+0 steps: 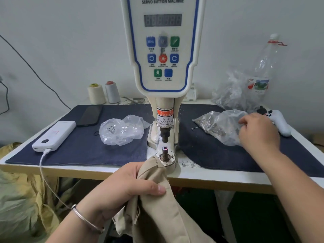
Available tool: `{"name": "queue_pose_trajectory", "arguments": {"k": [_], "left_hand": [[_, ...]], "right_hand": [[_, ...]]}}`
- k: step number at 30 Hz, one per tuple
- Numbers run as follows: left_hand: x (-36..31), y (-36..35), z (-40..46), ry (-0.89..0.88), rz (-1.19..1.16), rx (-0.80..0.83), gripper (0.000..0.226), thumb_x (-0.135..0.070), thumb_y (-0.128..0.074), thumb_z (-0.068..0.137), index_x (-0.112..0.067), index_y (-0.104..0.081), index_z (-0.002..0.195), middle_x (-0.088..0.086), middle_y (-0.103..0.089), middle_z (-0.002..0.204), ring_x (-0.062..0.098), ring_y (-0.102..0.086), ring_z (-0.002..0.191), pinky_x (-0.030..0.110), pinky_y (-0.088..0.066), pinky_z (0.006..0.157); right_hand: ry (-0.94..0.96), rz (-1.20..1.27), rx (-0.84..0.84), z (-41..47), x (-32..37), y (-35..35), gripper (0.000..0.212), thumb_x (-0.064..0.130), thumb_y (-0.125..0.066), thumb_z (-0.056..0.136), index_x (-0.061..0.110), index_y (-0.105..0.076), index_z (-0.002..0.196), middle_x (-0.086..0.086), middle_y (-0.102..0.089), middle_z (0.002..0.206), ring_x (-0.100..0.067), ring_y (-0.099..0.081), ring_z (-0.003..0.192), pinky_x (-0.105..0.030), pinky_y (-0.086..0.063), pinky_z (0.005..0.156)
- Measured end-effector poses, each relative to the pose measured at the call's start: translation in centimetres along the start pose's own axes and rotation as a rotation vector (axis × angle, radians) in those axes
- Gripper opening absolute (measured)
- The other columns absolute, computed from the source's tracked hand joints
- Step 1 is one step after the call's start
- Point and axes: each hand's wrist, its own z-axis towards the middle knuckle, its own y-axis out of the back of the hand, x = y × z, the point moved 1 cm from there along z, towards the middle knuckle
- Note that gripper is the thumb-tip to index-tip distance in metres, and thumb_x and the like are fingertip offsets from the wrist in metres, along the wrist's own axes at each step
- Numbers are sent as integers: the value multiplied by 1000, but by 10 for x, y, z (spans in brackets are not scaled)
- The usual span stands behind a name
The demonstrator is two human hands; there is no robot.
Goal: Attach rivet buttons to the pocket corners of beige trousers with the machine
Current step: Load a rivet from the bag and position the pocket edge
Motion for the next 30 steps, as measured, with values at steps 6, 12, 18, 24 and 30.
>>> {"name": "queue_pose_trajectory", "arguments": {"k": [6, 12, 18, 24, 30], "left_hand": [[5, 5, 6, -39, -62, -40, 49, -14, -83, 62, 11, -66, 102, 31, -70, 101, 36, -69, 87, 37, -57, 78], [5, 4, 10, -49, -52, -11, 42, -11, -81, 67, 6, -70, 104, 29, -71, 104, 36, -70, 92, 39, -56, 84], [0, 2, 9, -31, -7, -35, 52, -11, -79, 68, 13, -63, 111, 41, -61, 118, 45, -63, 103, 60, -45, 102], [-3, 11, 6, -31, -25, -62, 51, -13, -81, 65, 11, -65, 107, 37, -64, 115, 37, -67, 95, 47, -53, 94], [1, 15, 7, -30, -42, -55, 53, -14, -80, 66, 11, -63, 109, 36, -64, 116, 35, -67, 96, 45, -53, 94]], "right_hand": [[-165, -227, 341, 24, 3, -17, 21, 5, -53, 89, 9, -68, 103, -13, -61, 101, -30, -52, 80, -31, -43, 67], [36, -140, 467, 28, 14, -25, 9, 12, -55, 88, 16, -63, 87, -12, -62, 103, -32, -56, 94, -30, -42, 73], [47, -259, 537, 45, 13, -36, 24, 22, -63, 89, 24, -51, 69, 4, -50, 78, -18, -51, 71, -27, -37, 59], [118, -204, 538, 49, 16, -40, 28, 24, -69, 82, 36, -52, 64, 20, -36, 75, -7, -44, 58, -24, -32, 47], [142, -195, 543, 51, 18, -48, 26, 20, -68, 79, 29, -58, 57, 8, -52, 72, -6, -47, 59, -23, -29, 47]]}}
